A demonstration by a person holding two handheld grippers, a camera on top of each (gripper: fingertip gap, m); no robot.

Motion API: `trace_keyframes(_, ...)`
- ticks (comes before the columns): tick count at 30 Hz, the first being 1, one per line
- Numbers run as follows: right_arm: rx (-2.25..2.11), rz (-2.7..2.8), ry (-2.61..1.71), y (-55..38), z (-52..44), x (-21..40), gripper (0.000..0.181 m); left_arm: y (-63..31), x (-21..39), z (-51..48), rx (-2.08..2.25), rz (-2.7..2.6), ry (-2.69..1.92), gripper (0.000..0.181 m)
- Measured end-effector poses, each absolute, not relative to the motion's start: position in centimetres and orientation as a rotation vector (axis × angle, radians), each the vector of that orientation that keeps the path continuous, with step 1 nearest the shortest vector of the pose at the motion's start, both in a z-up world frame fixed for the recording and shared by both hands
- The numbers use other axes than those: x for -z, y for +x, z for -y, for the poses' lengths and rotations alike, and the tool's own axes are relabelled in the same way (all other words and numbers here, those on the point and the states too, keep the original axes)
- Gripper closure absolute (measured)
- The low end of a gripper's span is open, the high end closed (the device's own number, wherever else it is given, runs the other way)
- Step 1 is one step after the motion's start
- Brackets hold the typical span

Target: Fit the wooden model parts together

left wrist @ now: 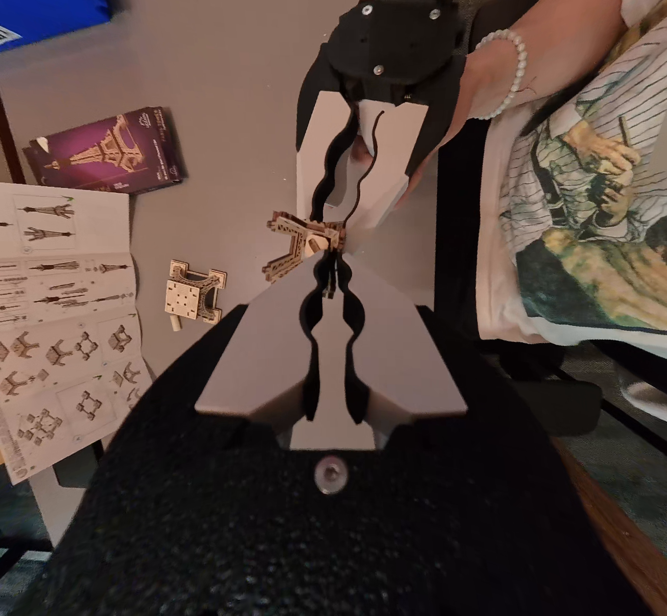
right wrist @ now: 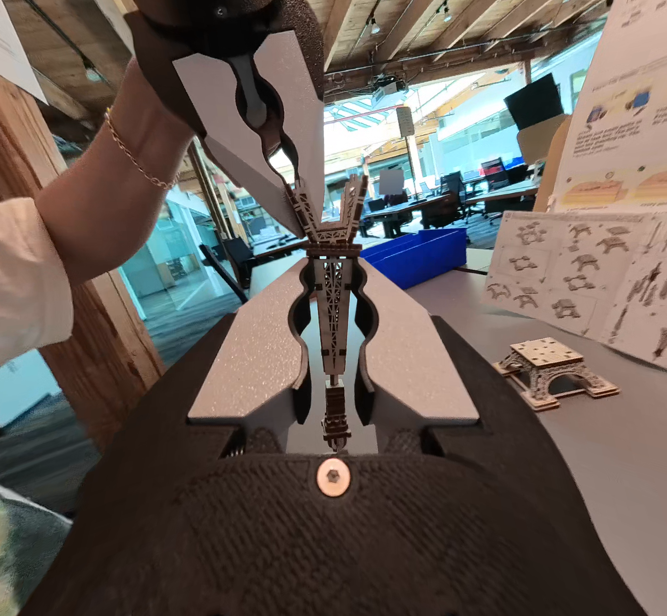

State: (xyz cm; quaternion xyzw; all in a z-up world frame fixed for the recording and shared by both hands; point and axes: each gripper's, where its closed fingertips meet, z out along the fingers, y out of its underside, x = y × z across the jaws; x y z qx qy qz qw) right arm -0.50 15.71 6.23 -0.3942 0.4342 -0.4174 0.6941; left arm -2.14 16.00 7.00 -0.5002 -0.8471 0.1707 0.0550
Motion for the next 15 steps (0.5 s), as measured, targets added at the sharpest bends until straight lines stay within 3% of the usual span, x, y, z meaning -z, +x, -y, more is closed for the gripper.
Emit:
trace_keyframes(7,1.212,-1.113,-1.042,0.0,-14.3,-5.0,0.163,-1.9,-9.1,-16.7,-0.613,2.538,-1.385,0.159)
trace_keyframes(10,1.426,-1.157,-1.12,-0.1,-13.3,-4.8,0.163,-2.6,-9.8,-15.7,-0.709,2.57,-1.16,0.173)
trace_keyframes(15,1.754,-1.186,-1.232,-0.4,-12.6,-5.1,0.164,-2.3,-8.1,-14.9,-0.699,2.725,-1.102,0.172)
